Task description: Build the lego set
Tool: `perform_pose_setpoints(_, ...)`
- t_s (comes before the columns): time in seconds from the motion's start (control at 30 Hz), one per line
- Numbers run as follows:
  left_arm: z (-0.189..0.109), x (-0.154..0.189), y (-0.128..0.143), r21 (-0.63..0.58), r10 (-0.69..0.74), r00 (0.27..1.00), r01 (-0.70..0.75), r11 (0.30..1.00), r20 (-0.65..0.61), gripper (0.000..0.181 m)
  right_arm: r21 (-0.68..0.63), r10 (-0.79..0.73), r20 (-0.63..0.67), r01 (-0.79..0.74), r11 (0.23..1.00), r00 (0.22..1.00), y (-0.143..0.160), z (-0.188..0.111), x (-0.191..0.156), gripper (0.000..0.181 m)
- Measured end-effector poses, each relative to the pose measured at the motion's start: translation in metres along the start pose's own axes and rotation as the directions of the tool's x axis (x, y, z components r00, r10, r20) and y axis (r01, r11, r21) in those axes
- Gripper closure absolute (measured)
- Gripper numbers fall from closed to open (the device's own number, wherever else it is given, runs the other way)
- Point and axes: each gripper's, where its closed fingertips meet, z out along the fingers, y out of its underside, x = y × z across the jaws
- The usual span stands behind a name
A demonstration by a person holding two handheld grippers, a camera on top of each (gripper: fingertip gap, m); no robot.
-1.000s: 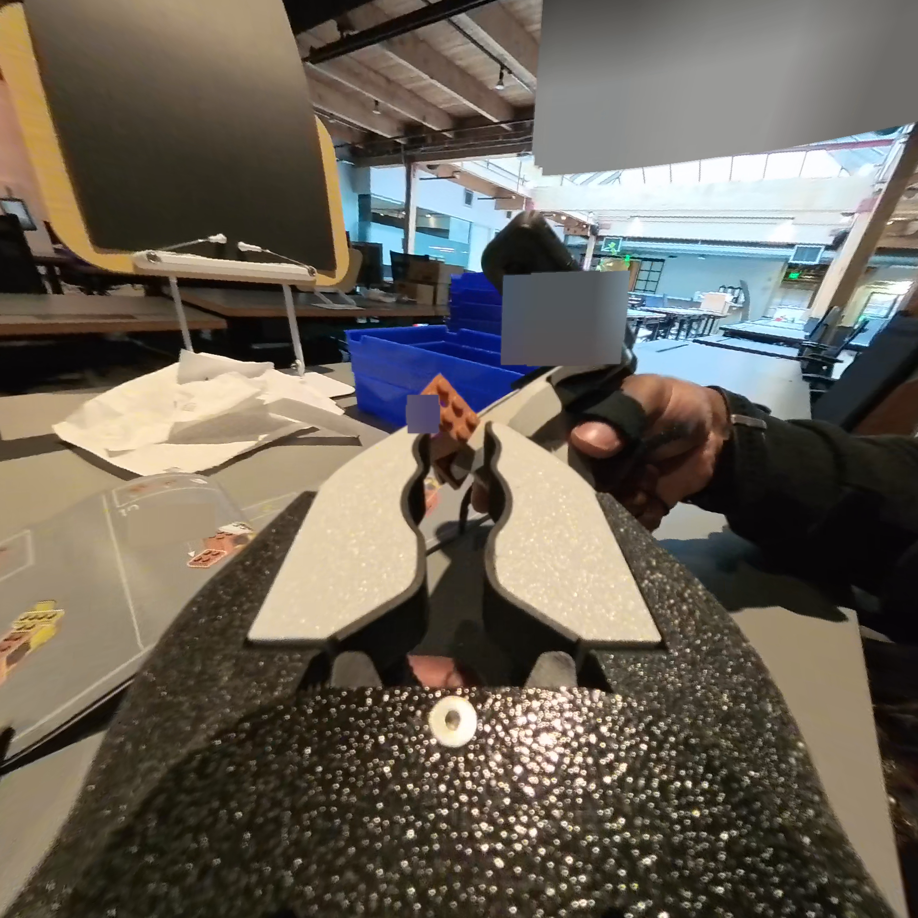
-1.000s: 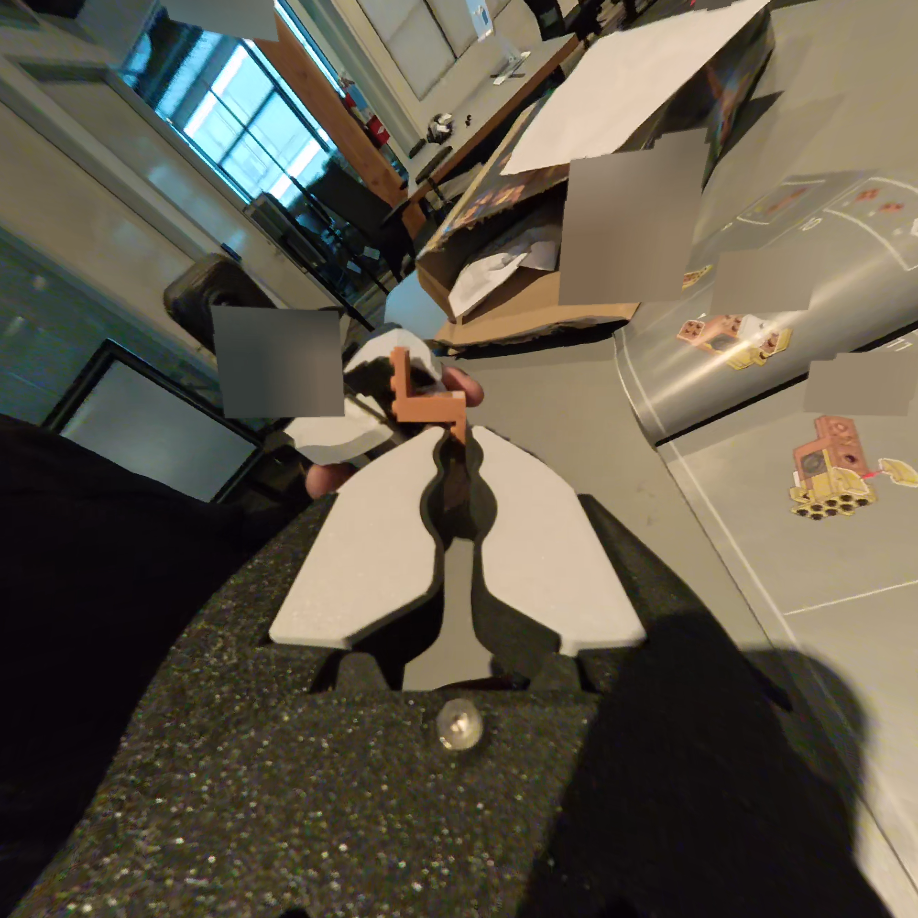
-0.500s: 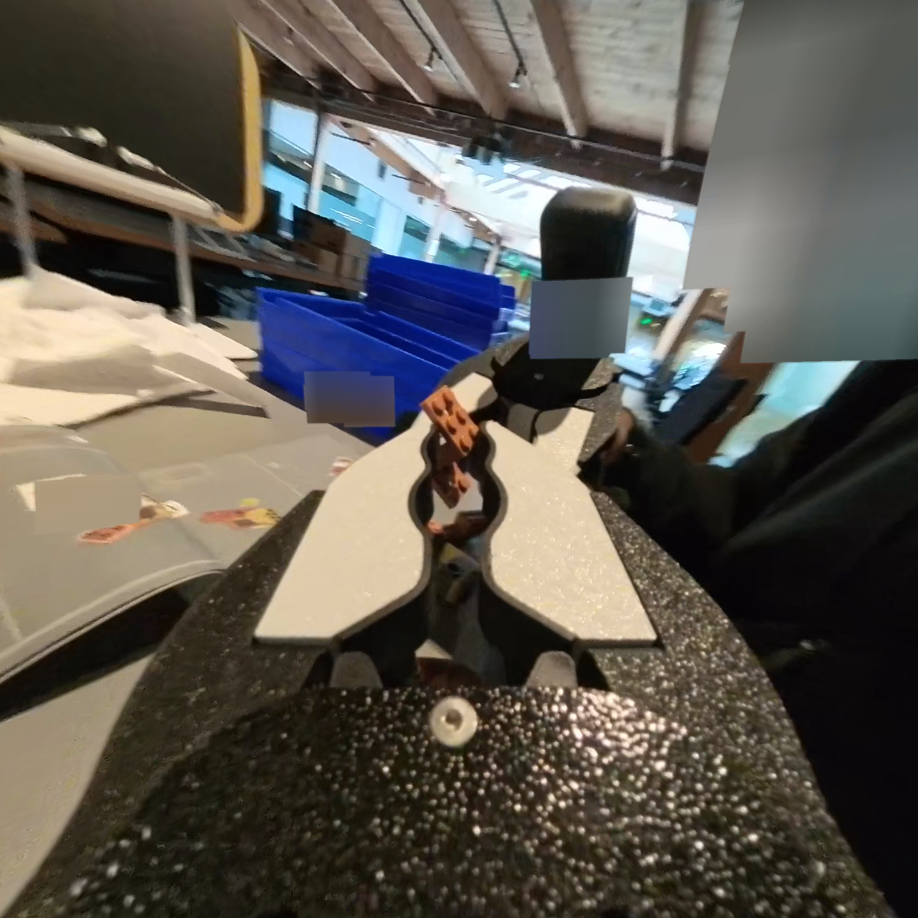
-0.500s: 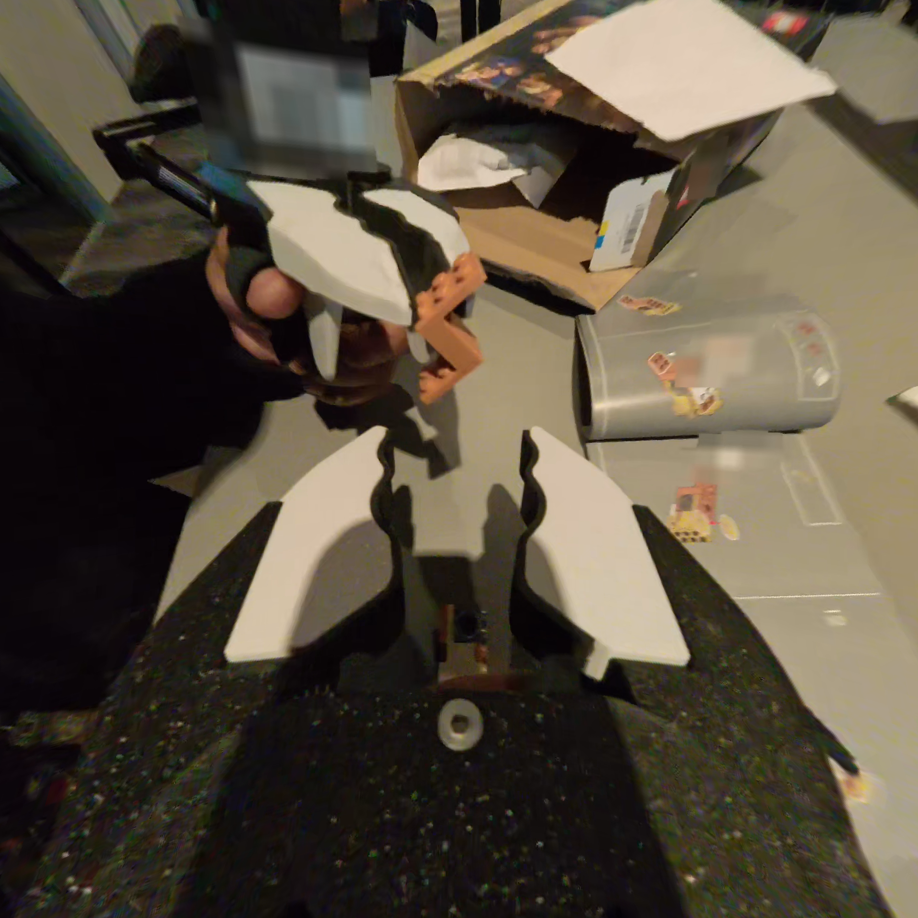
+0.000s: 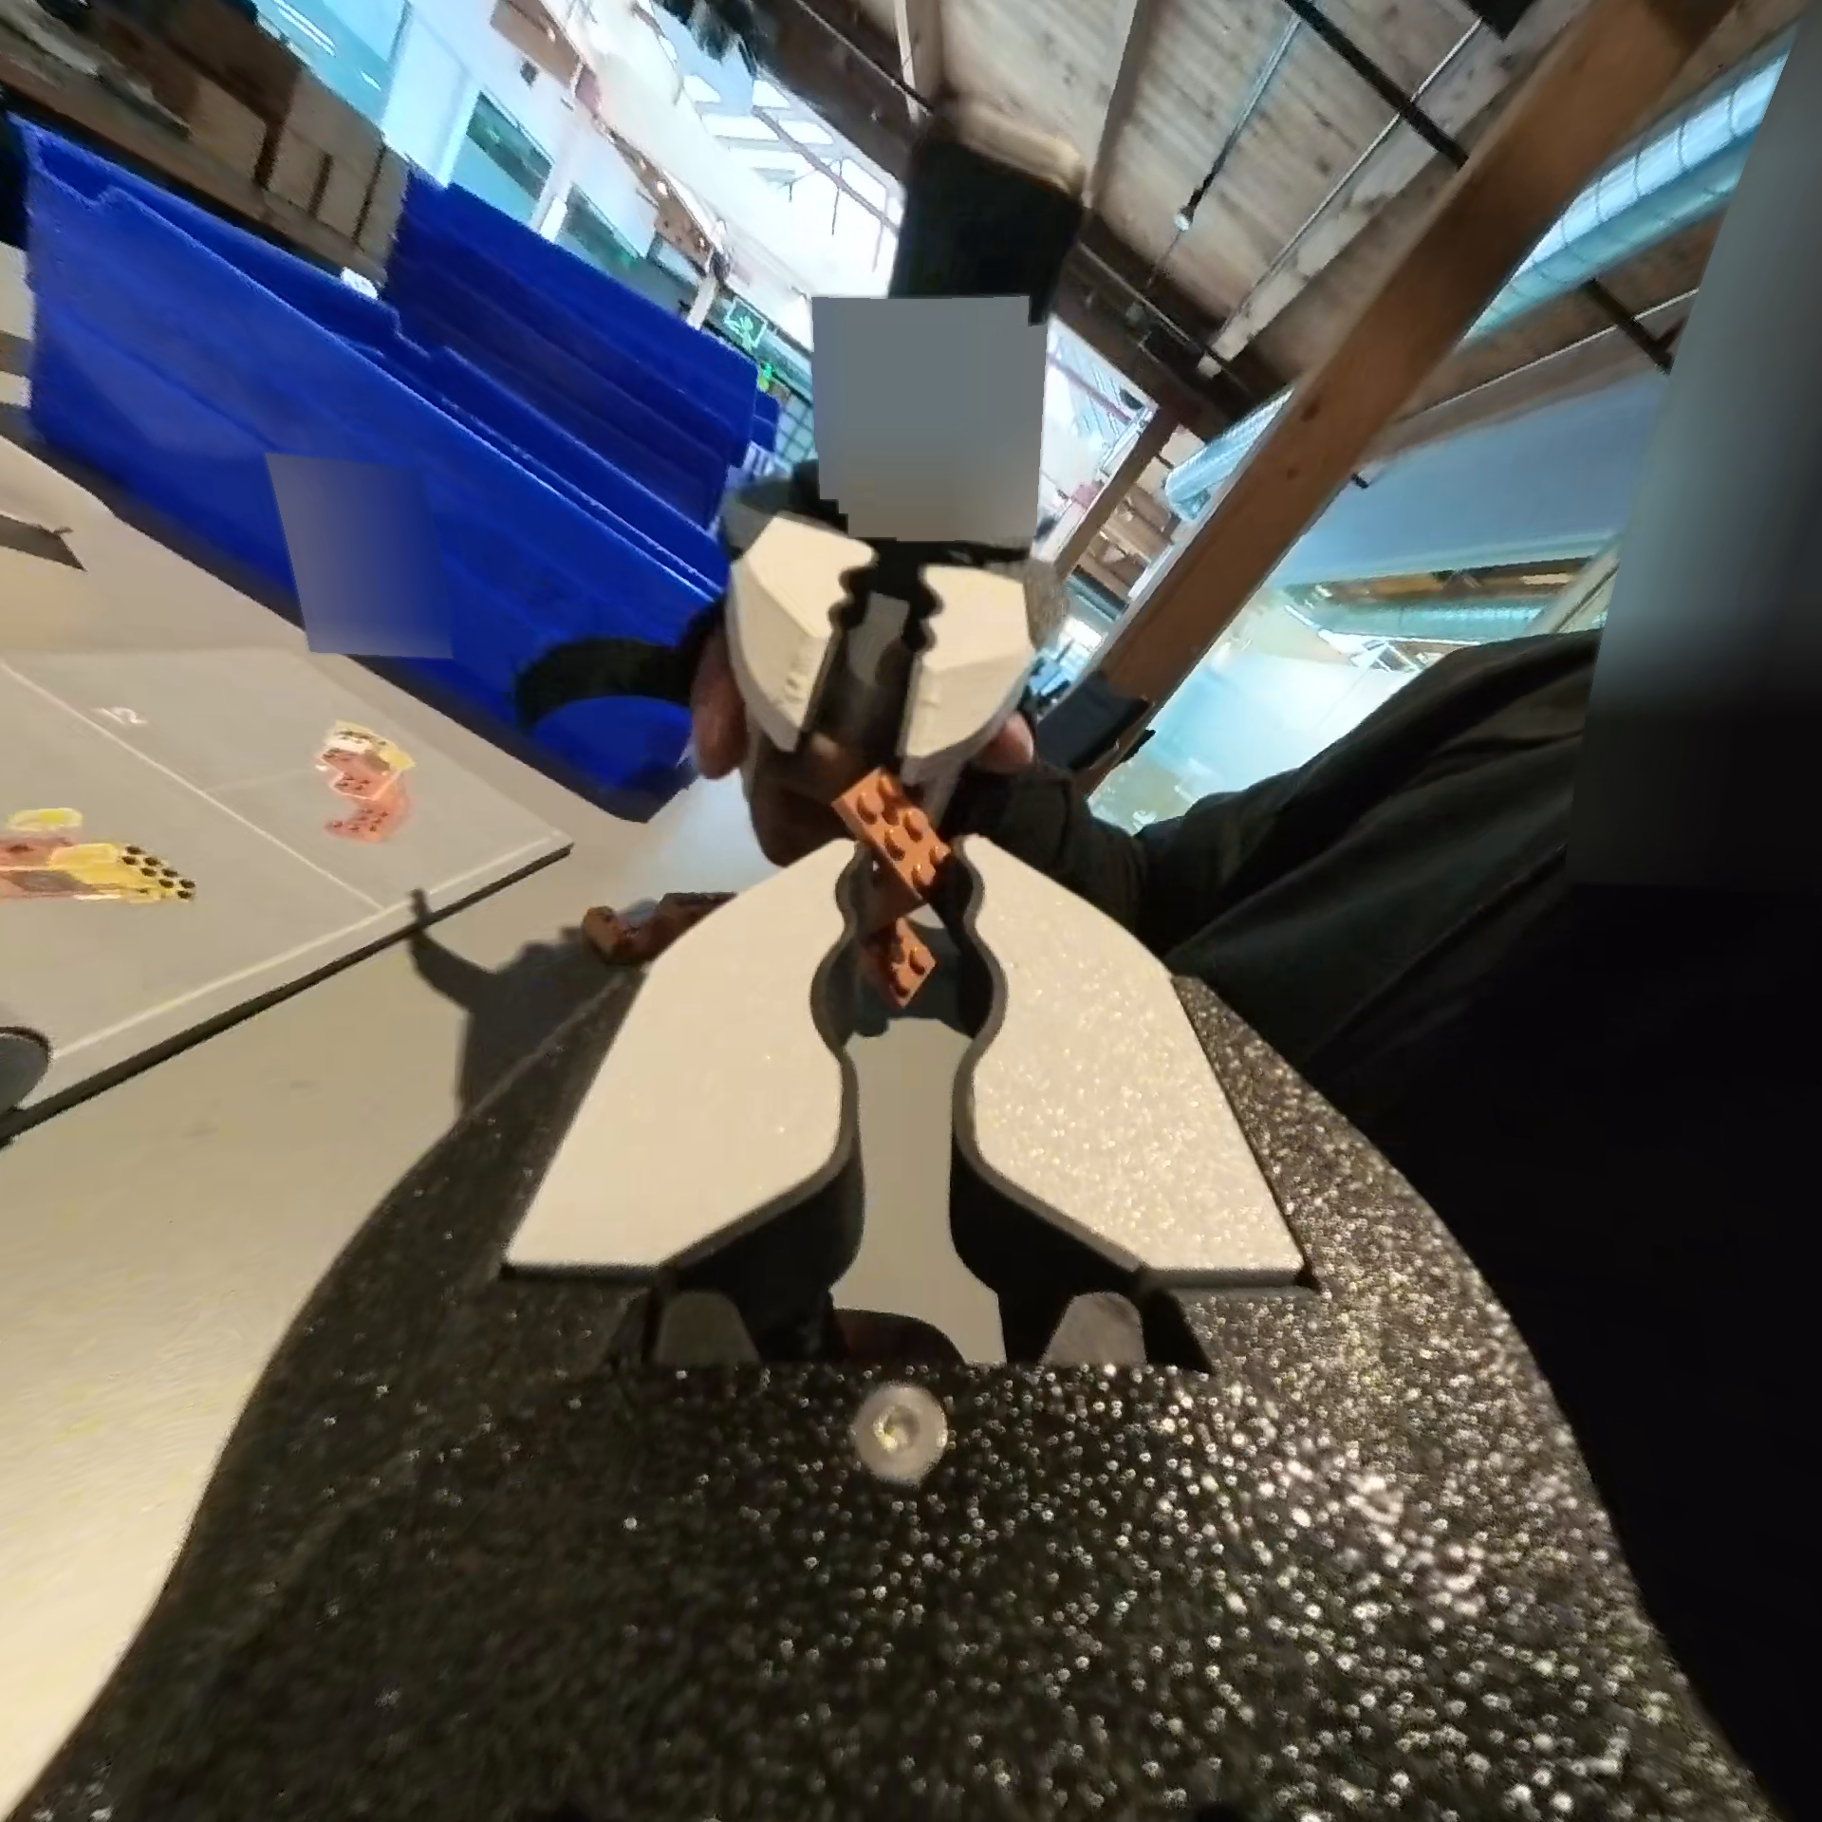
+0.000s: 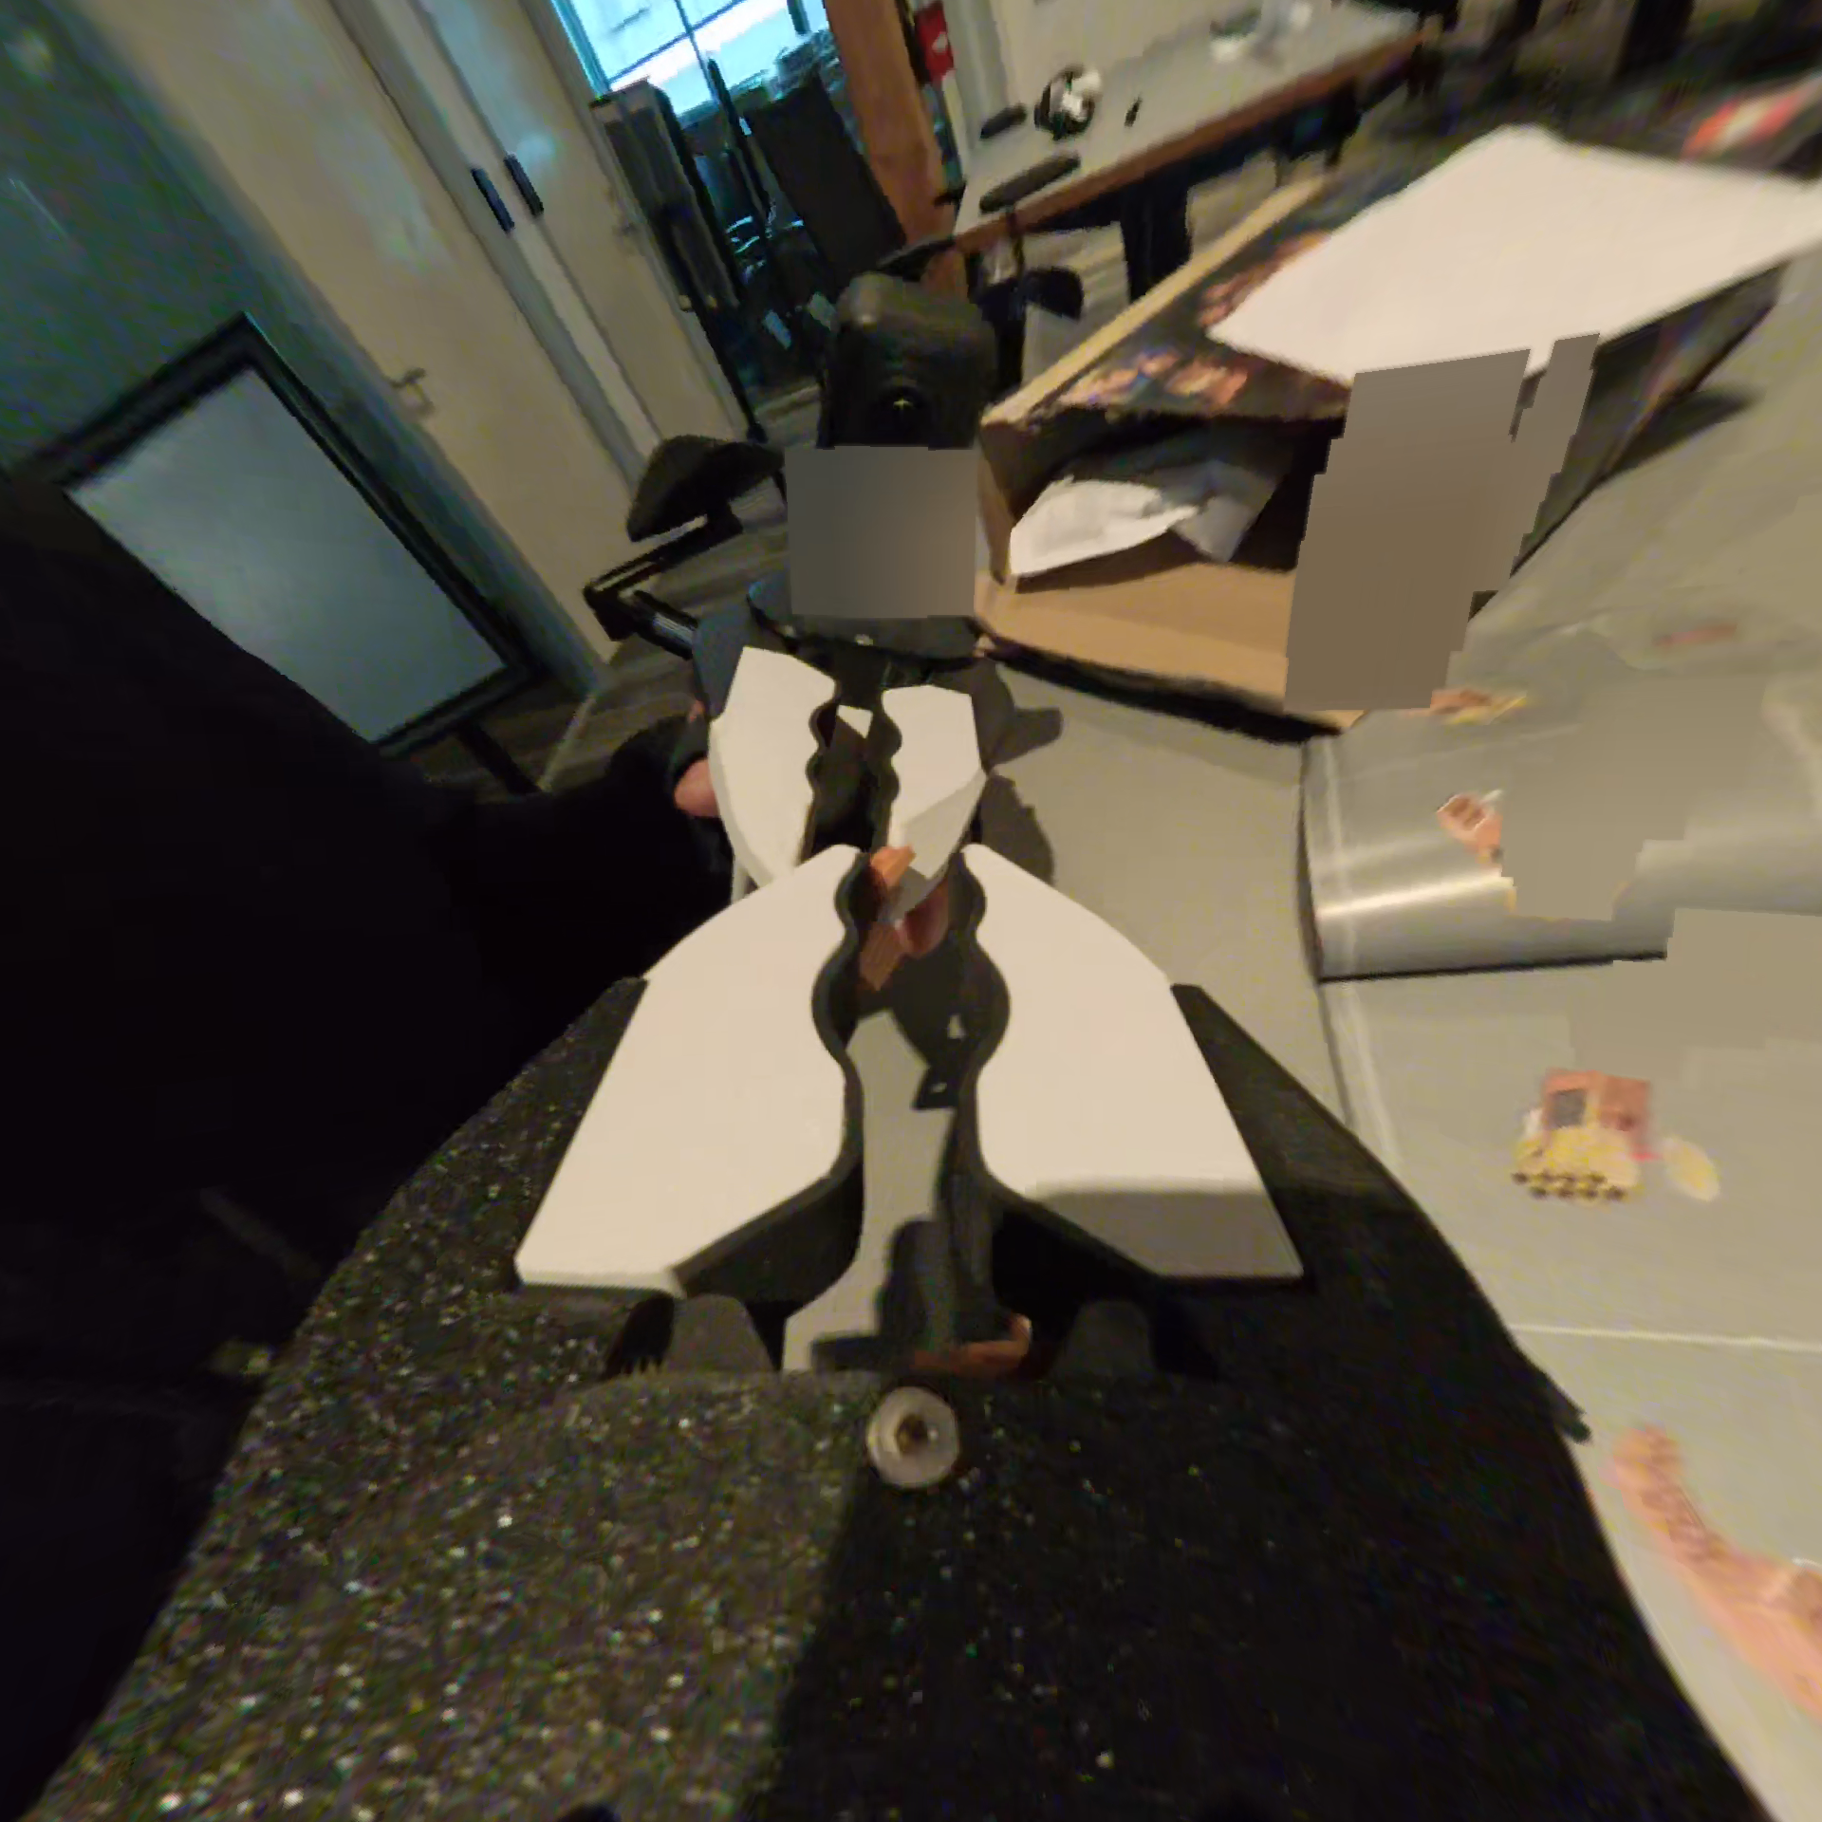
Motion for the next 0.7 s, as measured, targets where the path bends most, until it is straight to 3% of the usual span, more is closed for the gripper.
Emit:
perform_pose_setpoints(0.2, -0.001, -0.007, 0.008, -0.061, 0.018, 0.999, -0.016, 0.998, 0.04, 0.167, -0.023, 0.214, 0.098, -0.212, 0.977, 0.972, 0.005, 0.002, -0.004, 0.174)
perform_pose_setpoints(0.5, 0.004, -0.015, 0.027, -0.196, 0.103, 0.989, -0.08, 0.977, 0.11, 0.167, -0.149, 0.237, 0.062, -0.225, 0.963, 0.97, 0.032, 0.01, -0.011, 0.181)
perform_pose_setpoints(0.7, 0.0, -0.023, 0.025, -0.189, 0.12, 0.979, -0.088, 0.978, 0.163, 0.167, -0.074, 0.25, -0.051, -0.254, 0.965, 0.967, 0.035, 0.005, -0.001, 0.181)
